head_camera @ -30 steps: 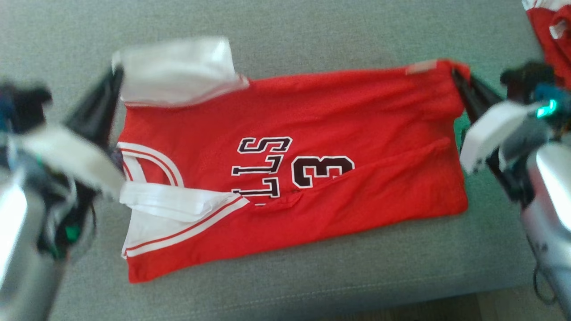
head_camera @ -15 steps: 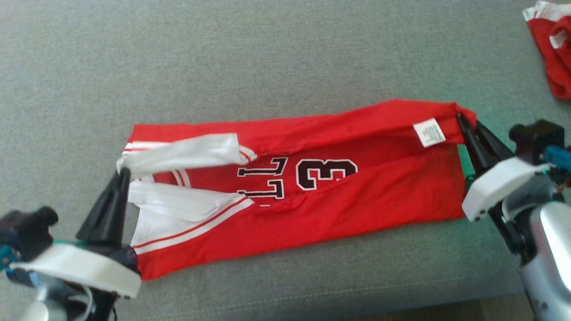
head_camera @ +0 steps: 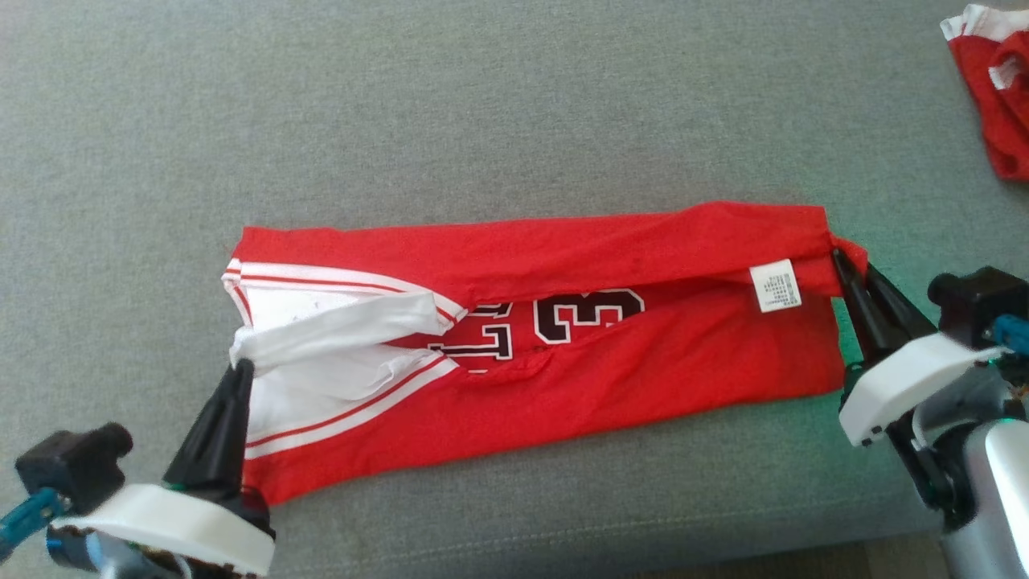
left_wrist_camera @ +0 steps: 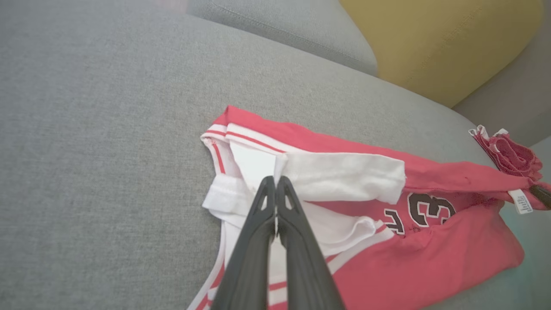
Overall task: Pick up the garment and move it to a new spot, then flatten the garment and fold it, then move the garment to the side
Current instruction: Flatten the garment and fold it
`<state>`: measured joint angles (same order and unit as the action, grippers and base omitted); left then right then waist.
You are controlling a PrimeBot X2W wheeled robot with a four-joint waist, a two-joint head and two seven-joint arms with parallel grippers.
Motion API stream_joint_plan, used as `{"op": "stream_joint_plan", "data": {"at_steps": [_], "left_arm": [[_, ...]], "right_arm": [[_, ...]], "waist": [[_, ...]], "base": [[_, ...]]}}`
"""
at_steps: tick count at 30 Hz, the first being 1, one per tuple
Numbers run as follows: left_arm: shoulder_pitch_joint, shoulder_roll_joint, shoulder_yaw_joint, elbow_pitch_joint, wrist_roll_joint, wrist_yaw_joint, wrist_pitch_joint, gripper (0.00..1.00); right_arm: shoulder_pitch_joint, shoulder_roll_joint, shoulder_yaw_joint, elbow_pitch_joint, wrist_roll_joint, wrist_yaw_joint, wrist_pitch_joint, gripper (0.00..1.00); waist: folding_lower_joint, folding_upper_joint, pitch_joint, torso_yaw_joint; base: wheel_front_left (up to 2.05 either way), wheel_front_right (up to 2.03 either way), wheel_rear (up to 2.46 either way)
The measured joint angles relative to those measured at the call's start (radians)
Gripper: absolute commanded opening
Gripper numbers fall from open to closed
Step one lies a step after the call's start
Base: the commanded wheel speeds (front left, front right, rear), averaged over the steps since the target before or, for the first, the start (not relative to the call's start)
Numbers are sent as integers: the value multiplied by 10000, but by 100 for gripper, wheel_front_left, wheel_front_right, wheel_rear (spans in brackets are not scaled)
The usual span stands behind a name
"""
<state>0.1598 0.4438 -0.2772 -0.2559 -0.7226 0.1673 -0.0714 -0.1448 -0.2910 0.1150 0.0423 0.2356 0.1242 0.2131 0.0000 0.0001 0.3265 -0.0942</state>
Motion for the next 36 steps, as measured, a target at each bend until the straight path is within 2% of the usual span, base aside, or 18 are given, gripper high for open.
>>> {"op": "stream_joint_plan", "data": {"at_steps": [5, 7, 8, 9, 10, 11, 23, 30, 36], "left_arm": [[18, -84, -320, 389, -61, -127, -6, 0], [22, -242, -454, 591, -130, -242, -6, 0], [24, -320, -491, 694, -176, -272, -8, 0], [29, -380, -518, 767, -221, -278, -12, 0], [35, -422, -554, 955, -230, -282, -90, 22], [40, -430, -552, 1030, -282, -320, -151, 100], [426, -500, -155, 1202, -464, -351, -869, 100], [-90, -698, -119, 1095, 144, -161, -1271, 100], [-467, -1072, -374, 1329, 543, 13, -1480, 100]], "right_arm": [[258, 117, -79, -59, -81, 0, 73, 2], [345, 213, -77, 0, -81, 0, 73, 38], [364, 265, -77, 23, -81, 0, 73, 53], [375, 290, -79, 31, -81, 0, 73, 80], [380, 314, -151, 44, -81, 0, 71, 100], [386, 330, -215, 54, -81, 0, 69, 100], [1216, 594, -995, -134, -82, 0, 15, 100], [1230, 895, -1333, -303, -113, 0, 48, 100], [520, 1195, -1315, 407, -113, 0, 389, 100]], "waist": [[0, 0, -67, -23], [0, 0, -126, -27], [0, 0, -162, -27], [0, 0, -195, -25], [0, 0, -259, -15], [0, 0, -295, -8], [0, 0, -844, 7], [0, 0, -1161, -74], [0, 0, -1311, -64]], "base": [[0, 0, 0], [0, 0, 0], [0, 0, 0], [0, 0, 0], [0, 0, 0], [0, 0, 0], [0, 0, 0], [0, 0, 0], [0, 0, 0]]}}
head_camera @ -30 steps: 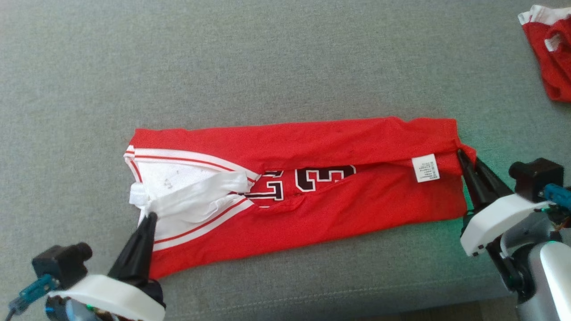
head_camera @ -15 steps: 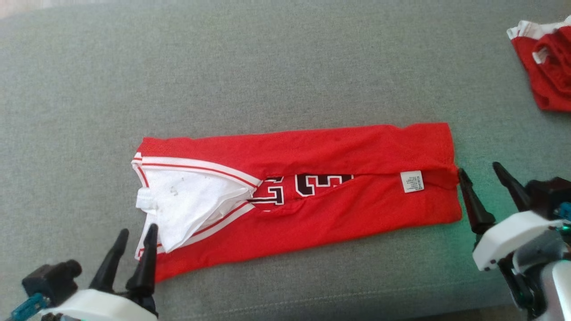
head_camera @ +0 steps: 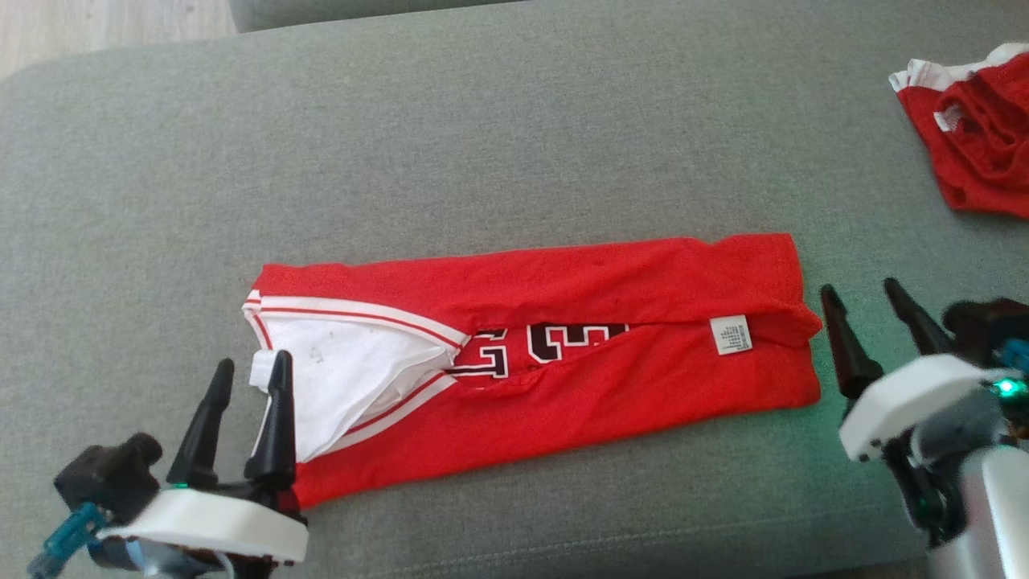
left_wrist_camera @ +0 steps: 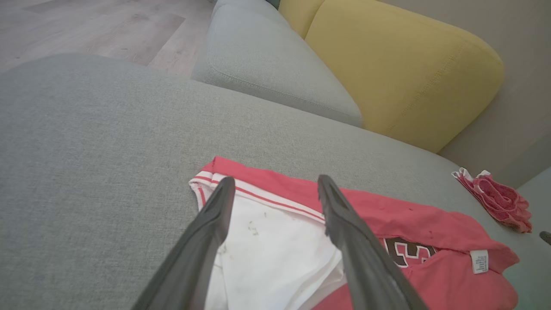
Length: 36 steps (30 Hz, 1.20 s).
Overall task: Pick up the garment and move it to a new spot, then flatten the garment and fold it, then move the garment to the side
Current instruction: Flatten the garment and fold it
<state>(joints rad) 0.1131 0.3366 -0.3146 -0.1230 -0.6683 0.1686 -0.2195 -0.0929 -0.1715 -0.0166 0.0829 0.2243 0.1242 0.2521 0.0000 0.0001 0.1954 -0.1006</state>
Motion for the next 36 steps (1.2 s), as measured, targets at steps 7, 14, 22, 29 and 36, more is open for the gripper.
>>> {"op": "stream_joint_plan", "data": {"at_steps": [7, 14, 22, 29, 36], "left_arm": [[-24, -190, -117, 276, 148, 2, -113, 100], [-163, -326, -117, 403, 173, -12, -201, 100], [-162, -525, -102, 623, 176, -111, -215, 100], [-160, -612, 33, 715, 328, -205, -290, 100], [-161, -654, 82, 807, 416, -291, -291, 100]], "right_arm": [[-946, -61, 360, 1553, -280, 0, 991, 100], [-1930, -476, 1074, 2685, -263, 0, 1877, 100], [-2280, -734, 1335, 3741, 109, 0, 2464, 100], [-2629, -842, 1561, 4159, 775, 0, 2894, 100], [-2901, -851, 1935, 4395, 1383, 0, 3162, 10]], "waist": [[0, 0, -19, 162], [0, 0, -21, 378], [0, 0, 15, 579], [0, 0, 55, 631], [0, 0, 36, 589]], "base": [[0, 0, 0], [0, 0, 0], [0, 0, 0], [0, 0, 0], [0, 0, 0]]}}
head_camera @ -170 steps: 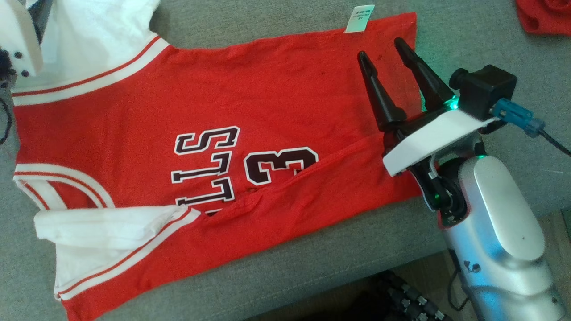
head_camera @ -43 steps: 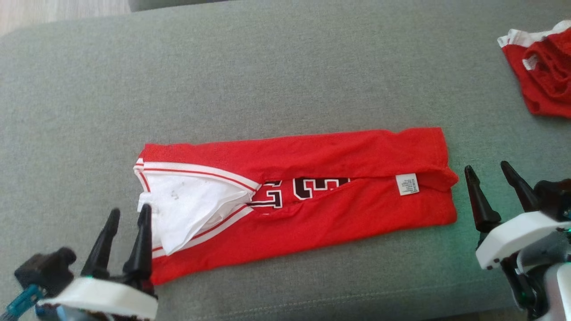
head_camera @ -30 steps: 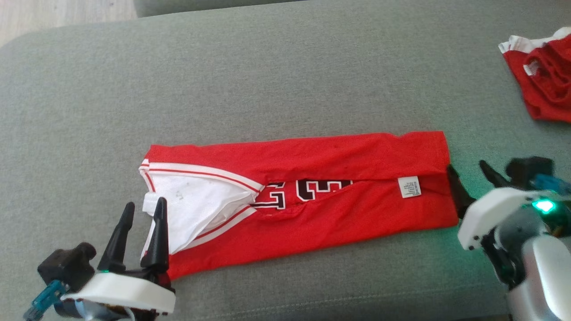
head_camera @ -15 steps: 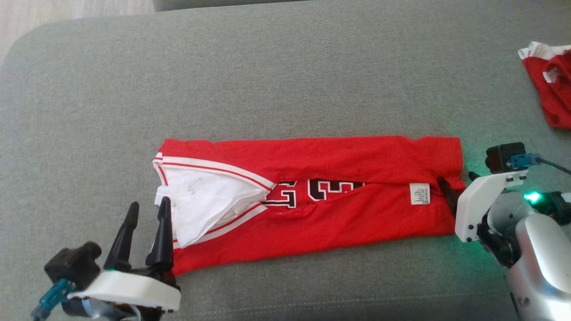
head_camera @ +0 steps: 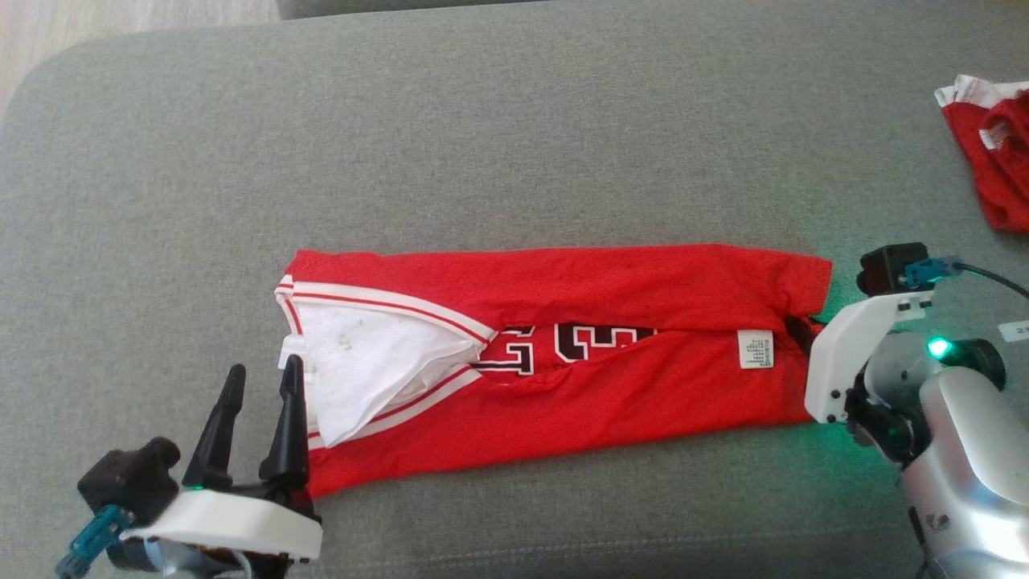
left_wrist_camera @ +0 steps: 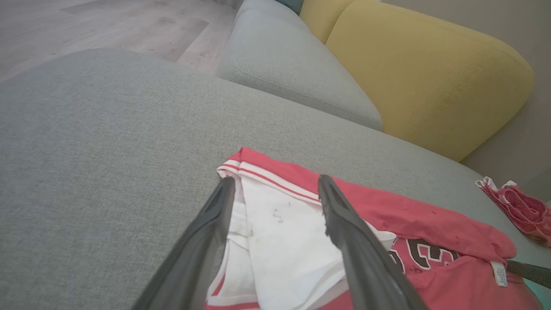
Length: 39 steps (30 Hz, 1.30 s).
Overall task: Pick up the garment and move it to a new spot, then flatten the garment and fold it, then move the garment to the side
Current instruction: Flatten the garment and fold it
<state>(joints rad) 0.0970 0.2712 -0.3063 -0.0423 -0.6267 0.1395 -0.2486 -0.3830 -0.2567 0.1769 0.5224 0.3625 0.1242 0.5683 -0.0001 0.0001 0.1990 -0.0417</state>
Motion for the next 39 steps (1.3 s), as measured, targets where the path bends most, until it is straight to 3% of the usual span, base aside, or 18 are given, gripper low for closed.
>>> {"op": "stream_joint_plan", "data": {"at_steps": [1, 10, 14, 21, 27, 39], "left_arm": [[0, -2, 6, 2, 12, -2, -8, 100], [2, 2, 184, -2, 180, -33, -8, 100], [1, 6, 249, -13, 182, -31, -8, 100], [1, 4, 282, -17, 268, -86, -10, 100], [-18, 2, 274, 52, 268, -165, -10, 100], [-203, -2, 247, 207, 268, -251, -10, 100]], "right_arm": [[0, 21, 50, -2, 79, 0, -8, 0], [-74, -157, 249, -144, 337, 0, -353, 0], [-237, -671, 155, -585, 426, 0, -376, 0], [-215, -1555, -867, -1367, 623, 0, -127, 0], [-70, -1260, -752, -2314, 1323, 0, 238, 0], [456, -412, 1379, -4897, 3066, 0, 1400, 0]], "waist": [[0, 0, -1, -6], [0, 0, -25, -226], [0, 0, -34, -421], [0, 0, -6, -825], [0, 0, -9, -1165], [0, 0, -220, -1006]], "base": [[0, 0, 0], [0, 0, 0], [0, 0, 0], [0, 0, 0], [0, 0, 0], [0, 0, 0]]}}
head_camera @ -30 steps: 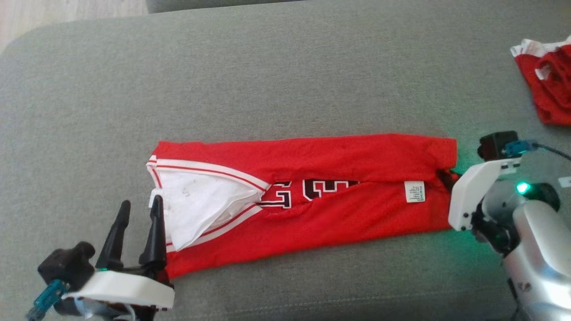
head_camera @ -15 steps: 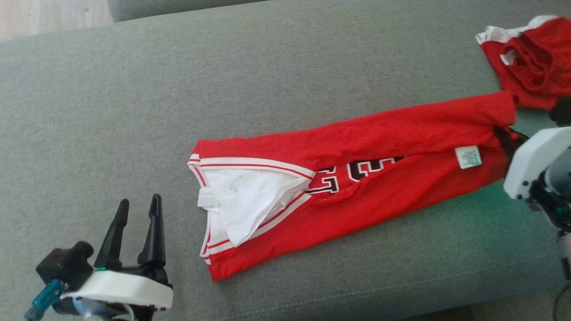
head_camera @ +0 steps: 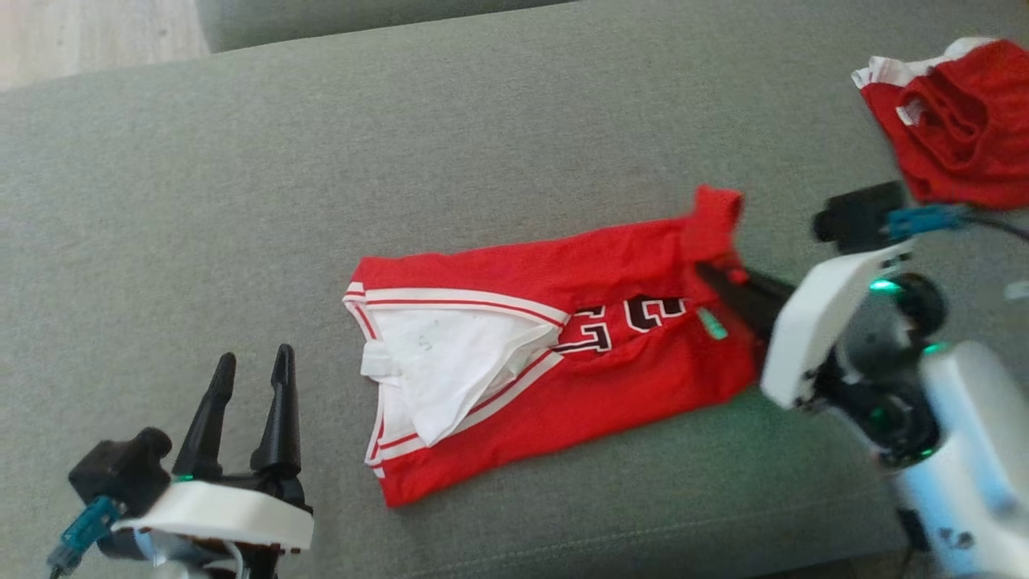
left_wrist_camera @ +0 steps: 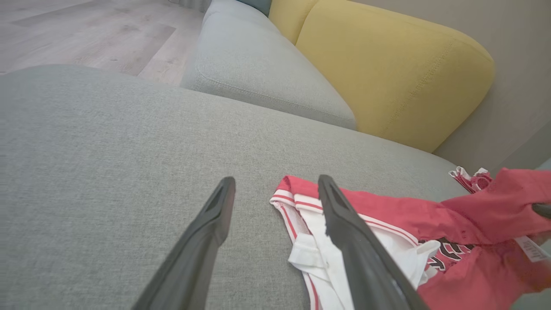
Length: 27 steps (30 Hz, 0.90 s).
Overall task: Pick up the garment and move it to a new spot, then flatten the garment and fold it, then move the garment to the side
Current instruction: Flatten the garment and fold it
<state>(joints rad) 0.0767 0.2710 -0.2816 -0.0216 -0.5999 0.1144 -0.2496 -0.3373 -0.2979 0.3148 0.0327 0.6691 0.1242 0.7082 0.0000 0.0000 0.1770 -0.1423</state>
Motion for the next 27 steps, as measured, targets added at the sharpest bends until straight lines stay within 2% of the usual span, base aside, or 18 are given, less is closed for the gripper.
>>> {"op": "stream_joint_plan", "data": {"at_steps": [9, 17, 27], "left_arm": [[-2, -125, -96, 79, 0, -15, 0, 100], [-34, -205, -282, 167, 2, -100, 0, 100], [-234, -255, -313, 267, 90, -184, 0, 100]], "right_arm": [[-341, 878, 1561, 232, 309, 0, 6, 0], [-1127, 1837, 2481, 1396, 650, 0, -922, 0], [-1561, 2173, 3668, 2784, 1202, 0, -1762, 0]], "waist": [[0, 0, -133, 465], [0, 0, -134, 1065], [0, 0, 16, 1526]], "base": [[0, 0, 0], [0, 0, 0], [0, 0, 0]]}}
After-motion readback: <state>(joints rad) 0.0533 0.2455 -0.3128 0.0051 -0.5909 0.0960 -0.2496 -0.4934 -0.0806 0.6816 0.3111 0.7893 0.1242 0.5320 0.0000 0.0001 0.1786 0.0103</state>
